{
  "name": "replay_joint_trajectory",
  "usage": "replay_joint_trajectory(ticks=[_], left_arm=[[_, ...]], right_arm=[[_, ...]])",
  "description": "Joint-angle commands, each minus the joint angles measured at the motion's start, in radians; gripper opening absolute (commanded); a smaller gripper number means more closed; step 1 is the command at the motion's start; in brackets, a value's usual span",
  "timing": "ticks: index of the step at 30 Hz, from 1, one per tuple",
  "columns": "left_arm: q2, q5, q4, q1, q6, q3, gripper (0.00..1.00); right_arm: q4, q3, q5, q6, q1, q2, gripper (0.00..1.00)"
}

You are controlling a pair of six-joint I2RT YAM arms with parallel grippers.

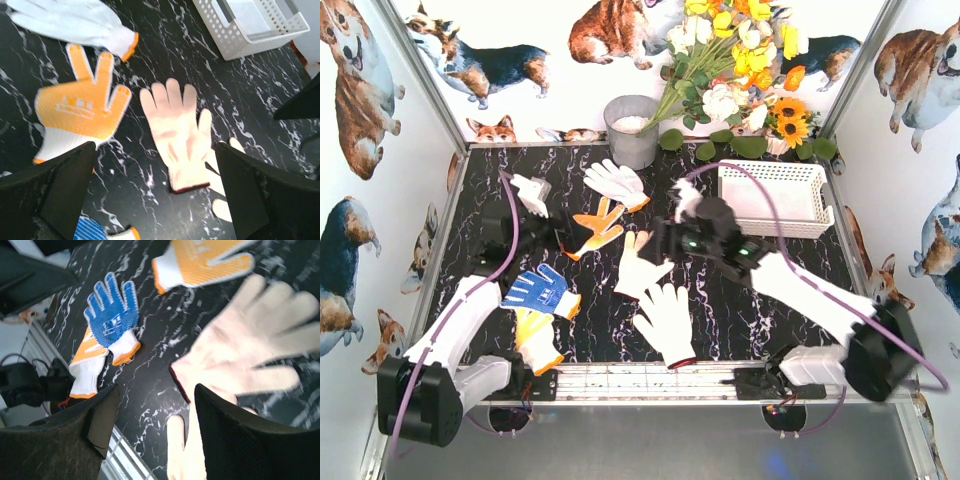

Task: Put the gloves into the storage basket
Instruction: Turn over the glove at the center of the board.

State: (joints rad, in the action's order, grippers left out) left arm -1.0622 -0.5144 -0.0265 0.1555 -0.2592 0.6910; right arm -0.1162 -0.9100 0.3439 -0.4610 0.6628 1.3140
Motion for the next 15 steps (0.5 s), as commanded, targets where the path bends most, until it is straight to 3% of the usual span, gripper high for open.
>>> replay_joint_trajectory(ticks=[1,7,12,15], left_arm=[[0.068,0.020,0.022,0.041,-0.102,-0.075,1.00],[0.233,0.211,0.215,0.096,-0.119,-0.116,1.00],[0.318,0.439,0.361,0.095,0.012,-0.062,1.00],[0.303,0.490,0.385,0.095,0.043,-0.032,1.00]], right_arm=[[-0.170,0.102,-0.166,-0.164,-0.040,-0.158,0.63],[-0.362,0.264,-0.222,-0.330,-0.092,-0.336,0.61],[-0.331,0.395,-0.202,-0.412,-0.098,-0.393,0.58],[-0.276,0.434,-0.148,-0.448,-0.098,-0.361,0.57]])
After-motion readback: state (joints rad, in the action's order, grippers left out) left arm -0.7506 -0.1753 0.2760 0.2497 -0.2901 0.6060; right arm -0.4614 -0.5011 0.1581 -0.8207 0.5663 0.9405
